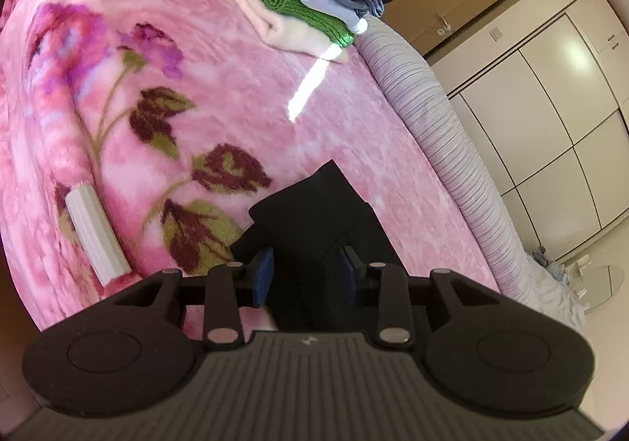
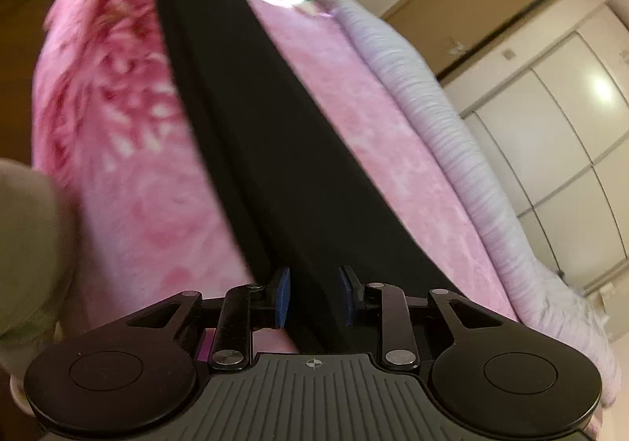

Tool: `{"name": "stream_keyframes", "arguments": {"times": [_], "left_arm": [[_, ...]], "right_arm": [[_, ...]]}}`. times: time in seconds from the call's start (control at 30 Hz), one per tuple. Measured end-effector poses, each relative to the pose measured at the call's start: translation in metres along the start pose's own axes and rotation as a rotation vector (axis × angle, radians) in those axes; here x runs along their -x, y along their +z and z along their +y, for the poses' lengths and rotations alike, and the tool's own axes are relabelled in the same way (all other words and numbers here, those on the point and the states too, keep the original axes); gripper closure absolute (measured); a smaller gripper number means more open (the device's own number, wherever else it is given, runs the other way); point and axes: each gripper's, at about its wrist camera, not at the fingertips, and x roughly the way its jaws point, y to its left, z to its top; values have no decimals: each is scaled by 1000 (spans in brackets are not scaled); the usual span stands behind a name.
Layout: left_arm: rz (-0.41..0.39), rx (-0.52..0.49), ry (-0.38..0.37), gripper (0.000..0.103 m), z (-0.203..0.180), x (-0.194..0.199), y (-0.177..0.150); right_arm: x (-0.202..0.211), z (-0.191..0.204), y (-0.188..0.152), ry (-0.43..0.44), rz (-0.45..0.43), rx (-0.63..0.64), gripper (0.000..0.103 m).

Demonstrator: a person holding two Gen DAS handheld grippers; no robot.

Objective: Fold clothes

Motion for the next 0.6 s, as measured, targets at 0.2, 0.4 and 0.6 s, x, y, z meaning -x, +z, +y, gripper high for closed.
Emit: {"name": "stream_keyframes", "arguments": {"times": [0.2,0.4,0.6], "left_arm": [[-34,-56,-28,102,-3,9,-1],[-73,-112,-61,103,-4,23,-4],[-43,-133,-8,103,9,16,-13]], "right_arm": [[-7,2,-4,-18,21,10,94],[12,-16,-2,-22,-41,-61,102],[10,-4,-6,17,-19,-55,102]]}}
